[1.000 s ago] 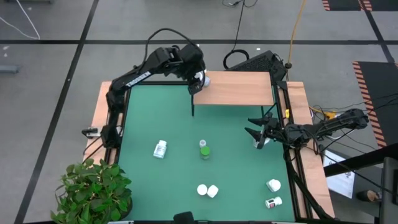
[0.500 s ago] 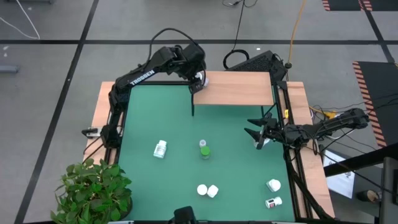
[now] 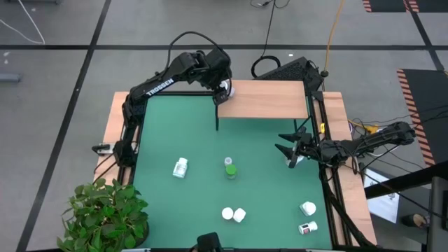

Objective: Pick and place medicine bottles onto shelf by color
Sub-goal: Put the white and green pill bottle on the shelf, then put the top blue and white pill bottle on the shelf

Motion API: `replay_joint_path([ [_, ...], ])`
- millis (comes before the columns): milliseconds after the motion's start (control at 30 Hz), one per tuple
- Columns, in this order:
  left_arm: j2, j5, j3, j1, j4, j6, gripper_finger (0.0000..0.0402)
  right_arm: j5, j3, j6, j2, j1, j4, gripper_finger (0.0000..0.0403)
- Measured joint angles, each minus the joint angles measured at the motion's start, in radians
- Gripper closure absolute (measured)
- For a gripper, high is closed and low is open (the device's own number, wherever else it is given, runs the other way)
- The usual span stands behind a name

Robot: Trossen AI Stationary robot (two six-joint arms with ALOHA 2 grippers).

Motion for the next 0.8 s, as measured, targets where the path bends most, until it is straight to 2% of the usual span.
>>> replay_joint_path([
  [400,0.000,0.000,0.000,-0.001,0.002,-0.007,0.0076,0.000,0.000,0.008,0.000,0.000,0.000,0.0167],
  [800,0.000,-0.001,0.000,-0.001,0.042,-0.028,0.0073,0.000,0.000,0.019,0.000,0.000,0.000,0.0167],
])
